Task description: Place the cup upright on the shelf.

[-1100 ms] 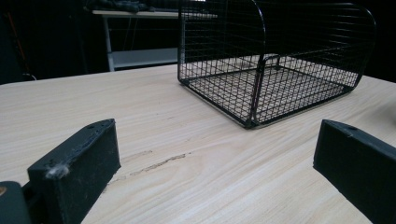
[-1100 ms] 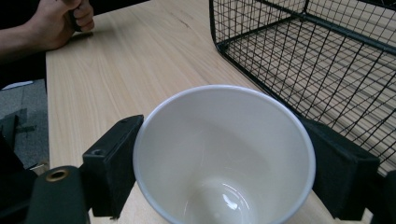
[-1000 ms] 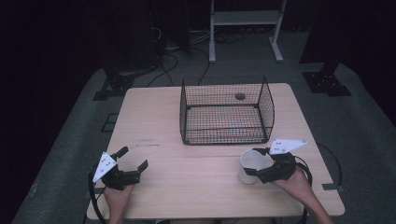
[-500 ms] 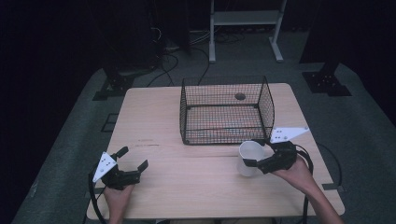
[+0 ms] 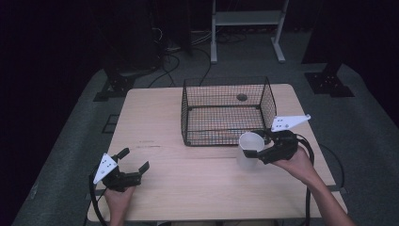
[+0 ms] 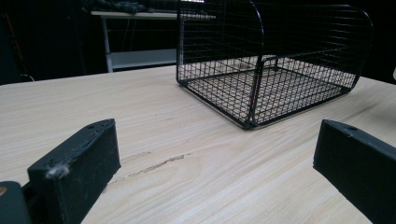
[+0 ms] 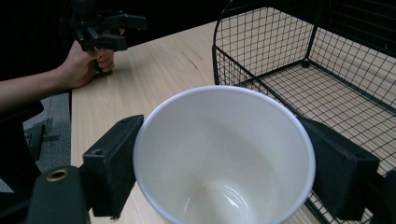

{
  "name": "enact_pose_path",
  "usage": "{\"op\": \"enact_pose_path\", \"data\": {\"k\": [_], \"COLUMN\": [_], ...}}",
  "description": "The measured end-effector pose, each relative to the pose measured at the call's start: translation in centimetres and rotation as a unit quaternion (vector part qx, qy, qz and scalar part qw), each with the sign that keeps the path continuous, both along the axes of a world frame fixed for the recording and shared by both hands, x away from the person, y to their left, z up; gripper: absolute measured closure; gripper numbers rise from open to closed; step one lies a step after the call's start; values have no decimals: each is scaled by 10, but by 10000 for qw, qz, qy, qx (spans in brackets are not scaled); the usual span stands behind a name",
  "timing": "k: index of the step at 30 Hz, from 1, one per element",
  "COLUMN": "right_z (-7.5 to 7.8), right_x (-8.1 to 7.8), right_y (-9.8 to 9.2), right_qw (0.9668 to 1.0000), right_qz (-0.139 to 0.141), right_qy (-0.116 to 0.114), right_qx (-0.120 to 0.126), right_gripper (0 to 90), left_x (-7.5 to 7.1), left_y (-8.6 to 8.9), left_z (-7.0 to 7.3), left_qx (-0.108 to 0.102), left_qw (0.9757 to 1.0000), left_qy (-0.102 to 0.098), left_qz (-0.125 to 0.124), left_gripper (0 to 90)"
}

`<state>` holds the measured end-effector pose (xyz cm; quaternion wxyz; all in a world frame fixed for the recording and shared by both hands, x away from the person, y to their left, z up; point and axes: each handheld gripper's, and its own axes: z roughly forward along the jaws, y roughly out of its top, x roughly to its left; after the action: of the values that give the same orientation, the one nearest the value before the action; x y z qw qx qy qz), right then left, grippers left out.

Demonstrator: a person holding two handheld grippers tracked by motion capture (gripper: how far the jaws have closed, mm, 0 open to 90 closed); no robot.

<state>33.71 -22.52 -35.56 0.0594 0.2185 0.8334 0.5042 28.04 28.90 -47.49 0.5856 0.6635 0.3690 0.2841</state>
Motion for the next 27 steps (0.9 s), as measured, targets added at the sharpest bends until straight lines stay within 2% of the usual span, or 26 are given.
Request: {"op": "enact_pose_path", "data": {"k": [15,20,23,27], "right_z": [30,44,56,64], "right_x": [23,33,46,57], "right_y": [11,24,37,47], "right_qw": [9998,9995,9992,9988], "right_qz": [140,300,400,480], "right_qy": [-12,-69,-83,-21], "right_qx": [146,70,32,99], "right_gripper": [181,181,181,181], "left_x": [0,0,0,-1], "left_y": [0,1,0,0], "left_z": [0,0,0,0], "left_qx": [-26,-38,-47,-46], "left_qw": [10000,10000,10000,10000], "left_qy": [-5,-10,0,-1], "left_qz": [0,-7,-11,-30], "left_gripper": [0,0,0,0]}}
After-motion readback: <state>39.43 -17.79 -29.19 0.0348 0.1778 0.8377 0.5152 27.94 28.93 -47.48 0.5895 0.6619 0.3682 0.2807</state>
